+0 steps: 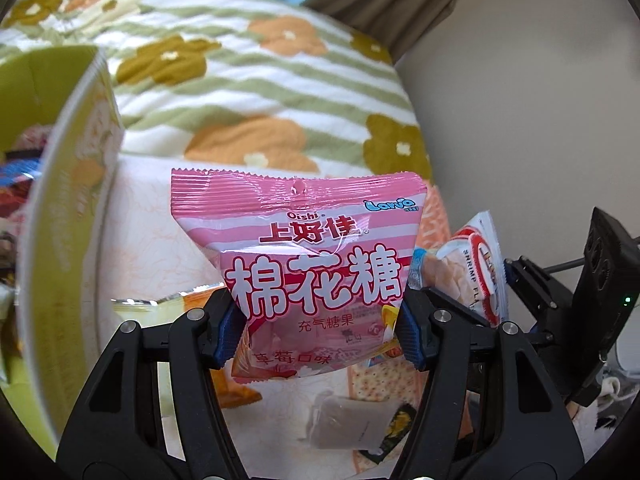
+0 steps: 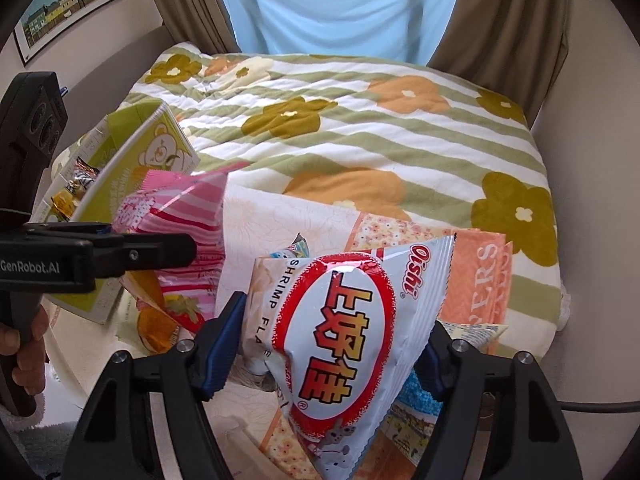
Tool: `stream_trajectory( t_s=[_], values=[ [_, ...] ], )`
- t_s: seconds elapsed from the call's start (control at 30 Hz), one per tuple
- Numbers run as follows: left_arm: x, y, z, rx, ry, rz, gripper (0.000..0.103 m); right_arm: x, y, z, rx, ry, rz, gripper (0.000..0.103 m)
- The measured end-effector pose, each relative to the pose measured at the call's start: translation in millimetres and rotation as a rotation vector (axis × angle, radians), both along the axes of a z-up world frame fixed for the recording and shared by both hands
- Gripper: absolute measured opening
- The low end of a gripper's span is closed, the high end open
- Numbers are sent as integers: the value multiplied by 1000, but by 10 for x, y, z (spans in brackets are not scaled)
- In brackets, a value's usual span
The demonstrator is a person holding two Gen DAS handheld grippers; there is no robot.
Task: Organize snacks
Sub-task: 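Carry both bags over the box and release them inside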
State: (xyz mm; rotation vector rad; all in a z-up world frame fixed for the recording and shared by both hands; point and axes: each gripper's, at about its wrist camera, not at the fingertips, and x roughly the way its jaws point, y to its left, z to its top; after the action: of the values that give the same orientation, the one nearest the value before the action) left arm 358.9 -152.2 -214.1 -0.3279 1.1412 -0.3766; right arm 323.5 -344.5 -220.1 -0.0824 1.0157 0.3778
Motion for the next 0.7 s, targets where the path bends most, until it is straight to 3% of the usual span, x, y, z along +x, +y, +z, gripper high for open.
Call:
stream_trajectory(
  t_s=[0.33,0.7],
  values=[
    [-327,515,580,47,-112,114,60,-170,203,486,66,-89,72,70],
    [-428,1532,917,28,-160,190,60,-277,1034,934,159,-182,162,70]
  ],
)
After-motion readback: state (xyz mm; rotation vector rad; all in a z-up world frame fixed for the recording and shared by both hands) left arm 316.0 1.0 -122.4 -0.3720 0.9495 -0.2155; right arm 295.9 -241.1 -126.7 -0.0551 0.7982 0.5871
